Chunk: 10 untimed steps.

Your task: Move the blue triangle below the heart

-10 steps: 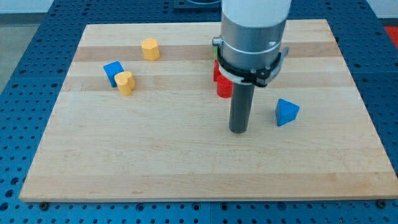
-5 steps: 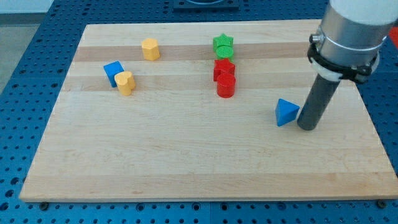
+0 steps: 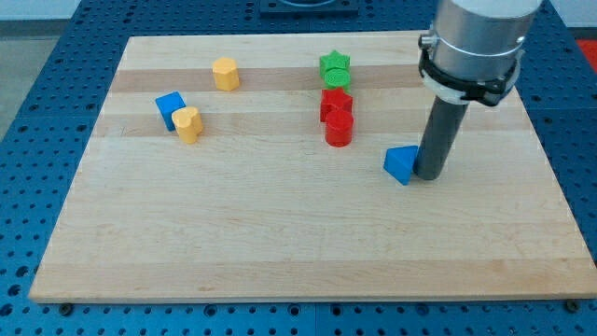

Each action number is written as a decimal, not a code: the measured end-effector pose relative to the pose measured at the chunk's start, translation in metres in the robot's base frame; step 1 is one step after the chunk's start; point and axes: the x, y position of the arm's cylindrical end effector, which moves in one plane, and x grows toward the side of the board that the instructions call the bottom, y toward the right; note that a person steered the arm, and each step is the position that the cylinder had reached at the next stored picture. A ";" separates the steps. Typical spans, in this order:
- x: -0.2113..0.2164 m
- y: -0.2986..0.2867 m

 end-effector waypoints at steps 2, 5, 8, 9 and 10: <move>-0.017 -0.006; -0.015 -0.038; -0.002 -0.073; -0.002 -0.083; -0.004 -0.081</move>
